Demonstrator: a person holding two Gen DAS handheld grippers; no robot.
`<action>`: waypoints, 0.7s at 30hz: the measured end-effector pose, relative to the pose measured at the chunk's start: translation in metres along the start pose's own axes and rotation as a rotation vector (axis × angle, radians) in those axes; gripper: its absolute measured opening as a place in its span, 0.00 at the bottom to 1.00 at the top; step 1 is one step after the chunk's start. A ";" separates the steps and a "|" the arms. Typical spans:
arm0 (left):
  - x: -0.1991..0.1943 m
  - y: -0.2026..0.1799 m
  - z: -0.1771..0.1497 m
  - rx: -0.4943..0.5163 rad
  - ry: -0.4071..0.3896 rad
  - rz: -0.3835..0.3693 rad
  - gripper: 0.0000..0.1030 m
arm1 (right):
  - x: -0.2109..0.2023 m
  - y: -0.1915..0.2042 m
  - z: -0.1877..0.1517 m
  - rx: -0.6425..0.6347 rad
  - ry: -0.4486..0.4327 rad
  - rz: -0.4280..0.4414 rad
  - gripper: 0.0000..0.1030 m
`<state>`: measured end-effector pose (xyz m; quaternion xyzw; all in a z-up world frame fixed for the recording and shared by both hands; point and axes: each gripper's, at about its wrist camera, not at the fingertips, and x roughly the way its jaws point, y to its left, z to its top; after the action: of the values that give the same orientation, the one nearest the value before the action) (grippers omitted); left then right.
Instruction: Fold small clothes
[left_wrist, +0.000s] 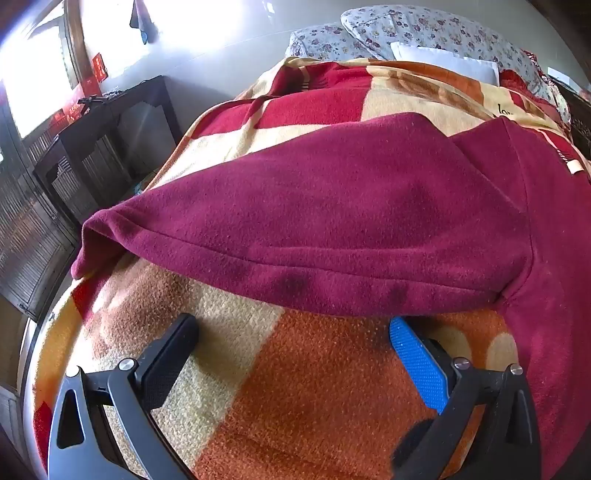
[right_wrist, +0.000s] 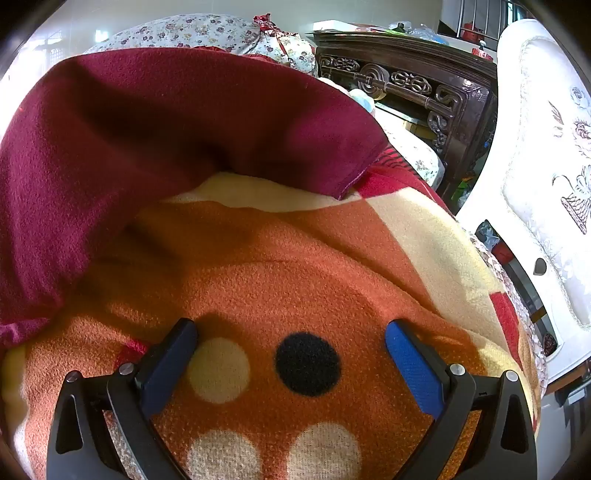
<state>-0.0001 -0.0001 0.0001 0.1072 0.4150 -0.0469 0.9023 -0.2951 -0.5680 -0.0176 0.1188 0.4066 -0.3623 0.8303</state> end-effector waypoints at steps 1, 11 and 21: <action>0.000 0.000 0.000 0.003 0.001 0.003 1.00 | 0.000 0.000 0.000 0.000 0.000 0.000 1.00; 0.000 -0.001 0.000 0.000 0.002 0.001 1.00 | 0.000 0.000 0.000 0.000 -0.002 -0.001 1.00; -0.022 0.002 -0.002 -0.013 0.032 0.001 1.00 | 0.000 -0.001 0.002 0.000 -0.004 -0.004 1.00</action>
<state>-0.0160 0.0027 0.0158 0.1022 0.4295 -0.0421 0.8963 -0.2943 -0.5698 -0.0160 0.1172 0.4053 -0.3643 0.8302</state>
